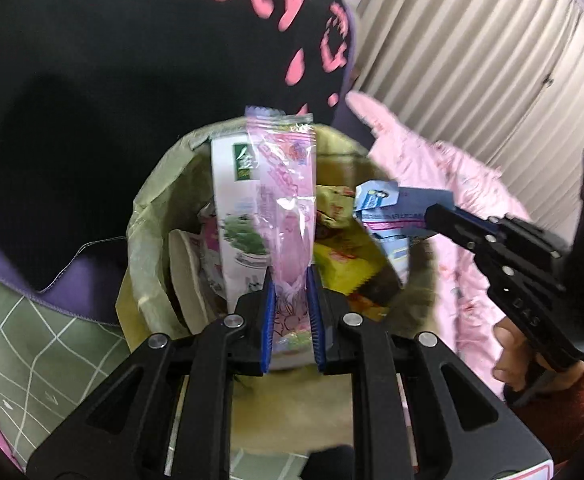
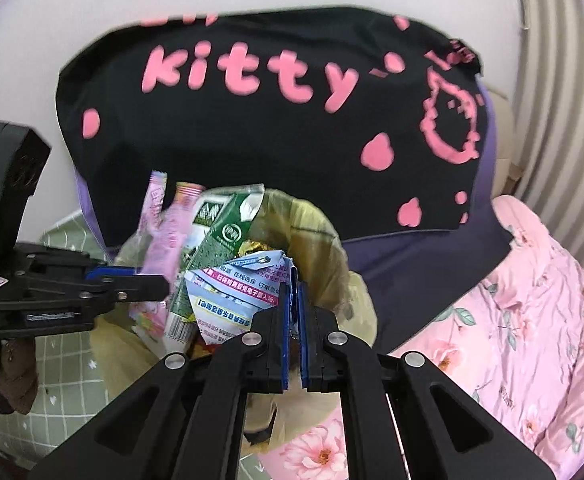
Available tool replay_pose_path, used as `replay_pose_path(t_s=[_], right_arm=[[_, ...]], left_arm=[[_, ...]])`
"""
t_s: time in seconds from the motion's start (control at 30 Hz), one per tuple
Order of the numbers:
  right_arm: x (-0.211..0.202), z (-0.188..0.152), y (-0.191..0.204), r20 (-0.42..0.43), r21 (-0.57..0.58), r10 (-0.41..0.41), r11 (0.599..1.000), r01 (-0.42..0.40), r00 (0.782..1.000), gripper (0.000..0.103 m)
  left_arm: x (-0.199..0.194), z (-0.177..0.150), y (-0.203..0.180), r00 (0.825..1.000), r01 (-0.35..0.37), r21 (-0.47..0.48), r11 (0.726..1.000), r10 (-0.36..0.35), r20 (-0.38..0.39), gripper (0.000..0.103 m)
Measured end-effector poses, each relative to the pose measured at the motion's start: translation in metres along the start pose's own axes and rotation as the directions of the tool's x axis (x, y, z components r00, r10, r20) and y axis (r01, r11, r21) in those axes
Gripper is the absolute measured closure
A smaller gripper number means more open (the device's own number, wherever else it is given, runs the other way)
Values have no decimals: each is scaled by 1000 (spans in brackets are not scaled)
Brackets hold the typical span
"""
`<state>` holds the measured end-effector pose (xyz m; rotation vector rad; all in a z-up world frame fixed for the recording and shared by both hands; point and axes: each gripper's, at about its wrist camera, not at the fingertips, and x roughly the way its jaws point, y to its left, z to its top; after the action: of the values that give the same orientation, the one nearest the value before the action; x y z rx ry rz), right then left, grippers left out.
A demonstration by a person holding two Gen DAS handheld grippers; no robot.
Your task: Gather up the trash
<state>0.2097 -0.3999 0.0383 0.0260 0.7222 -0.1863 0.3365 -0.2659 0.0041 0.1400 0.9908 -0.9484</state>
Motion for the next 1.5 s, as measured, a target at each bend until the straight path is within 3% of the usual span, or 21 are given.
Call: replay_pose_path(t_s=[0.2, 0.67, 1.0, 1.27, 1.37, 1.43, 1.5], right_arm=[[31, 6, -3, -38, -27, 43, 999, -44, 998, 98], [39, 7, -5, -56, -10, 45, 999, -46, 997, 98], [26, 5, 2, -62, 39, 40, 999, -37, 997, 98], [23, -1, 10, -73, 49, -1, 999, 4, 997, 97], [18, -4, 13, -71, 69, -5, 998, 10, 997, 84], [15, -6, 17, -77, 85, 14, 996, -7, 997, 63], [9, -9, 24, -75, 98, 16, 995, -9, 997, 61]], left_arm=[[20, 4, 8, 997, -69, 6, 998, 69, -30, 90], [2, 5, 23, 998, 67, -45, 997, -66, 16, 90], [-12, 11, 27, 997, 82, -15, 997, -82, 7, 89], [-16, 5, 39, 992, 129, -46, 991, -128, 16, 75], [-26, 0, 44, 992, 125, -34, 992, -124, 31, 68], [-29, -1, 46, 992, 115, -35, 993, -113, 50, 61], [-34, -7, 49, 992, 101, -48, 994, -97, 77, 56]])
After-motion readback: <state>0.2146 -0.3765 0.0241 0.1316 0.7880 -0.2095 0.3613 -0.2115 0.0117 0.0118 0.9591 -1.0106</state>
